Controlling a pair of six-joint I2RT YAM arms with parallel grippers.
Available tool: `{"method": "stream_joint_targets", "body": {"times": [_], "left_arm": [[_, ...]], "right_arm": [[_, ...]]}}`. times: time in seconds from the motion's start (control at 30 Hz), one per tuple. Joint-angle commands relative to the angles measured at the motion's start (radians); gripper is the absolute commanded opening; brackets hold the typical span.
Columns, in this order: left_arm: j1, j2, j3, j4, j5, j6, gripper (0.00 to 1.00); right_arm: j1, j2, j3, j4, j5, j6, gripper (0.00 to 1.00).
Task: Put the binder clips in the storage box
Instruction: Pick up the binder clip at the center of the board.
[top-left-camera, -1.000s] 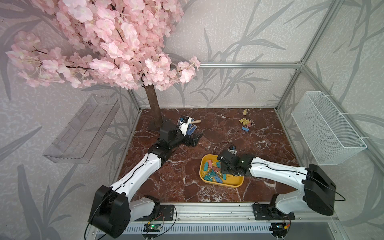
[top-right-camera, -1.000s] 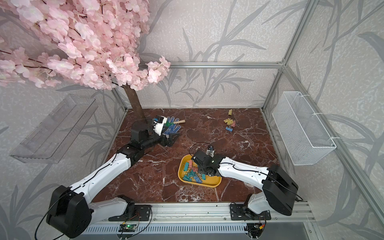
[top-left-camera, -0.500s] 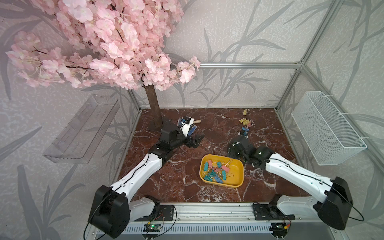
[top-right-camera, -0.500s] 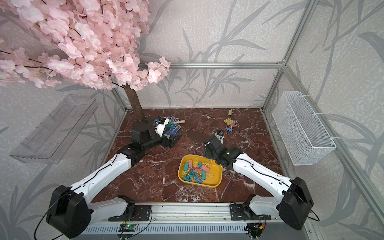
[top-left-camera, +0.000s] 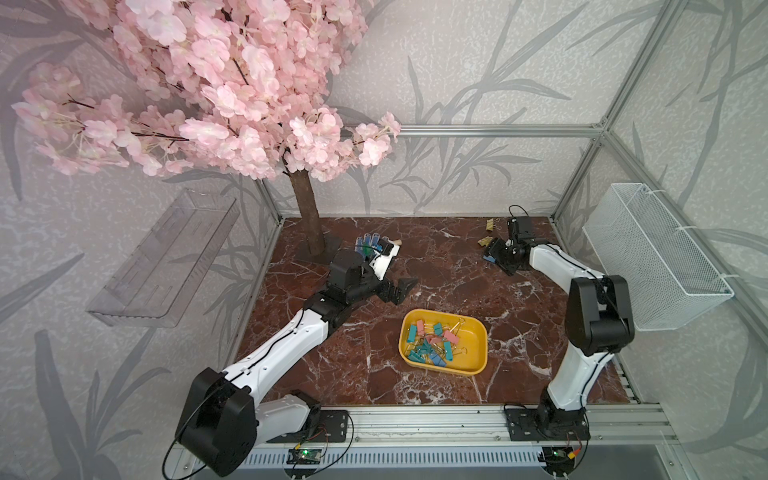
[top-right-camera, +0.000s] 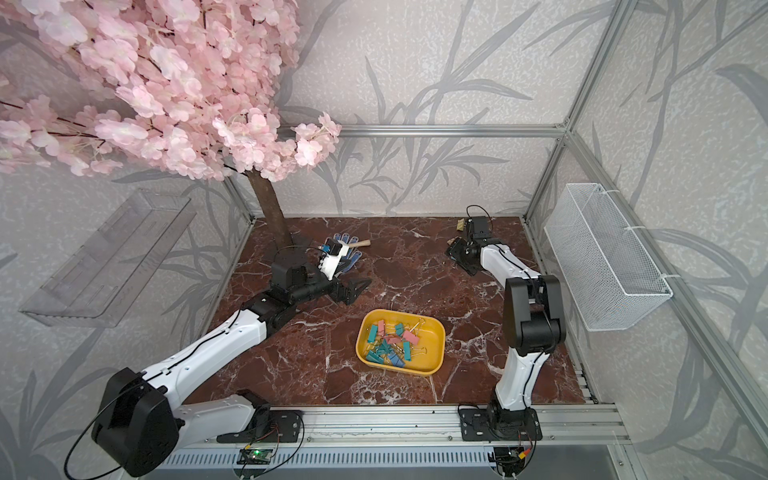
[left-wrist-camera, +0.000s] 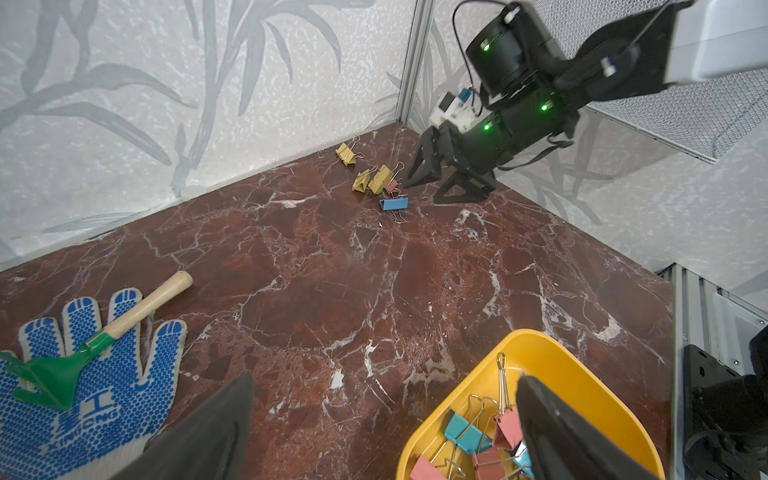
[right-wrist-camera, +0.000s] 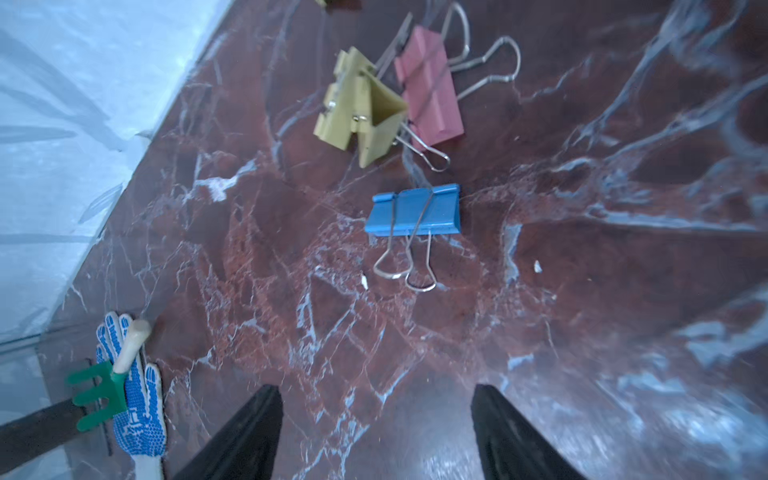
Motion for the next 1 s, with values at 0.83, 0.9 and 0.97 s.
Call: {"method": "stream_joint_targets", "body": {"times": [0.83,0.9,0.97], "left_arm": [[-0.016,0.018,0.0,0.005,-0.008,0.02,1.0],[-0.016,0.019,0.001,0.004,-0.006,0.019,1.0],[-0.016,0.019,0.001,0.005,-0.006,0.02,1.0]], "right_arm": [[-0.101,0.049,-0.193,0.408,-0.29,0.329,0.06],[-0.101,0.003,-0.229,0.398,-0.295,0.304,0.03],[-0.101,-0.044,-0.263,0.383,-0.305,0.285,0.02]]}}
